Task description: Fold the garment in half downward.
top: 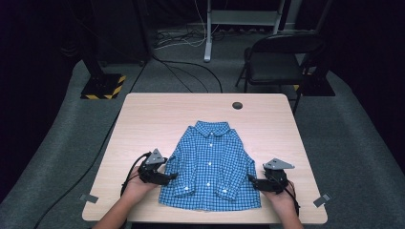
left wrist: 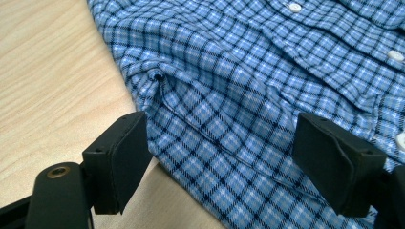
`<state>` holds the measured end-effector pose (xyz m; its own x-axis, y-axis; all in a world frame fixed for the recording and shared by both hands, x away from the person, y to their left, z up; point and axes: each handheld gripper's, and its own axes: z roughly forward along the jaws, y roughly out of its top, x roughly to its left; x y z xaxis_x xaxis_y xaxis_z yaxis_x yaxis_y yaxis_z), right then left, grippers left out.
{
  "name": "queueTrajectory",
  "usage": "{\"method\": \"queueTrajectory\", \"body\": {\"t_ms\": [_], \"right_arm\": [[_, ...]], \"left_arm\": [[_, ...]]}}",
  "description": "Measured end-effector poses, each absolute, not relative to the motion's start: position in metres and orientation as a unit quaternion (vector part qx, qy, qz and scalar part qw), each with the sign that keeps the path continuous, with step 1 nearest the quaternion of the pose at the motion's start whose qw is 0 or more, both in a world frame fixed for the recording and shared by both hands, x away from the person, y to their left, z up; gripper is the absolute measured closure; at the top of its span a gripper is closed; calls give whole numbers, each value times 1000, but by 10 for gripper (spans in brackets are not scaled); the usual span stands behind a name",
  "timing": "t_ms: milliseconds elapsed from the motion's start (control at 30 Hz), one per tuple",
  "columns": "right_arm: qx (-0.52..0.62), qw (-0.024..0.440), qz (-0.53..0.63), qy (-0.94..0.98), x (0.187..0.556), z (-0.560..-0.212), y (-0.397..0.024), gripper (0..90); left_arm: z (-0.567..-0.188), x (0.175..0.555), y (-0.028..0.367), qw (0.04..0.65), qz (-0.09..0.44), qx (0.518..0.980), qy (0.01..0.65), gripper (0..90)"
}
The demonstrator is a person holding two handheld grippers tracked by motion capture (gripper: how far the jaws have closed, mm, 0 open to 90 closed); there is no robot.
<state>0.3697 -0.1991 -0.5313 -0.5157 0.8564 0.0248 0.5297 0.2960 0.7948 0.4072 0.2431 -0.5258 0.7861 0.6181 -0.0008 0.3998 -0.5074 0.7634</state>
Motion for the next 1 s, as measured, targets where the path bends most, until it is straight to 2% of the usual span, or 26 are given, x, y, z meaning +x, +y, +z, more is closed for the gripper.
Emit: {"method": "queueTrajectory", "body": {"t_ms": [400,667,1000], "right_arm": [[459,208,400,766,367,-522,-196,168],[456,213,400,766,367,-516,-193,122],[468,194,422,752,370,-506,-194,116]], "left_arm": [[-521,410,243,419,126,844,310,202],[-514,412,244,426,128,835,323,212],[-506,416,248,441,132,815,351,205]]}}
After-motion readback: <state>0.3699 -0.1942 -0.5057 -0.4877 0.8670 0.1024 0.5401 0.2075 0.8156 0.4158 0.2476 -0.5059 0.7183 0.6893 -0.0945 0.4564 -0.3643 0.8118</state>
